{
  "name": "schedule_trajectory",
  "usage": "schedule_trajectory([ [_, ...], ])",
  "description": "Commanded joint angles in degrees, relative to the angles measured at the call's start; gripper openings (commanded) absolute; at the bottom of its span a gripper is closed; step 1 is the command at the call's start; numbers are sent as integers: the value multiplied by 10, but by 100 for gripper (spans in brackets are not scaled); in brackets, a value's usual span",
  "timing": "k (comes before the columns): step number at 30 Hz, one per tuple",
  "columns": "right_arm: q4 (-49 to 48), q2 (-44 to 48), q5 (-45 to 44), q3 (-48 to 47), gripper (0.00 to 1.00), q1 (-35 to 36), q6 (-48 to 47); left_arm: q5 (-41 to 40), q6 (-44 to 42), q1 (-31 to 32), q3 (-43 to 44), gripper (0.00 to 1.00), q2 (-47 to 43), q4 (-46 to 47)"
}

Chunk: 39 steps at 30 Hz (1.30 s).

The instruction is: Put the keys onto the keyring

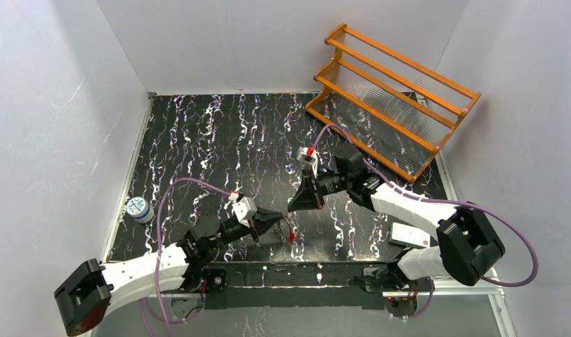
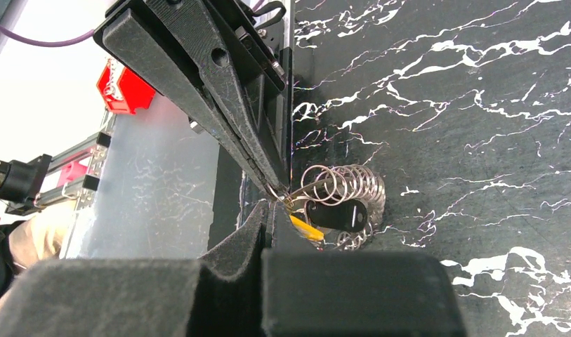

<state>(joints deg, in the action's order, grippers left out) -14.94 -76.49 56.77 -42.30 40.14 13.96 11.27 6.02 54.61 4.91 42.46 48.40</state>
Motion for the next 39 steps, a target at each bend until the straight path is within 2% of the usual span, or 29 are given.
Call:
schedule_trajectory([
  [1, -2, 12, 15, -19, 1, 3, -15, 5, 4, 2, 26, 0, 6, 13],
  [23, 19, -6, 7, -33, 1, 16, -23, 2, 14, 1, 19, 0, -2, 11],
  [30, 53, -22, -31, -48, 1, 17, -26, 8, 15, 2, 20, 0, -3, 11],
  [39, 47, -13, -62, -36, 1, 18, -23, 10, 16, 2, 18, 0, -6, 10],
])
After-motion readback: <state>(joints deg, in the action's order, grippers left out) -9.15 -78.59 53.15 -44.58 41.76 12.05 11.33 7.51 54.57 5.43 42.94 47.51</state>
